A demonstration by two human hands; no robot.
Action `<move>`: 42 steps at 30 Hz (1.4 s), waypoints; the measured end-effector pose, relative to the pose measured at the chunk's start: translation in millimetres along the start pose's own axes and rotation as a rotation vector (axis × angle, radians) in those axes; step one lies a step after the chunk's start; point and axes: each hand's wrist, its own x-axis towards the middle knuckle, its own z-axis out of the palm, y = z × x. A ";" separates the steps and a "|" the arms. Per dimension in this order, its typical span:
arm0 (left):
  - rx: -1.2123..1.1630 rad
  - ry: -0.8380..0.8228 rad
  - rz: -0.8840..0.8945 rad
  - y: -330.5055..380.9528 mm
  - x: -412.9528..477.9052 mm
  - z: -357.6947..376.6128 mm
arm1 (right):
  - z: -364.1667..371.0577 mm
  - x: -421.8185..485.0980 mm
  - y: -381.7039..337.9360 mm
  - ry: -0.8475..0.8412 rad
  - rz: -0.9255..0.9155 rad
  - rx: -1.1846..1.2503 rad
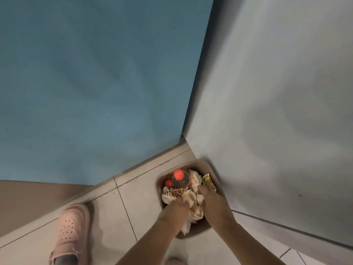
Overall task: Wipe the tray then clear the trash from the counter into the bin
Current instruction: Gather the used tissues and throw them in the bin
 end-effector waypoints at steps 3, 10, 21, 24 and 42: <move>-0.233 0.103 -0.031 -7.8 -24.9 -11.1 | -27.0 -12.3 -25.4 0.043 -0.021 0.070; -0.436 0.737 0.035 -12.6 -132.3 -99.6 | -141.8 -77.9 -119.4 0.471 -0.285 0.457; -1.075 1.583 0.108 14.1 -437.0 -301.1 | -380.7 -175.1 -337.3 0.771 -0.768 0.743; -1.168 1.604 0.095 -1.7 -502.8 -343.8 | -425.2 -179.2 -402.8 0.694 -0.880 0.667; -0.011 1.030 -0.589 -241.9 -528.1 -502.2 | -507.3 -61.7 -631.9 0.597 -0.625 0.208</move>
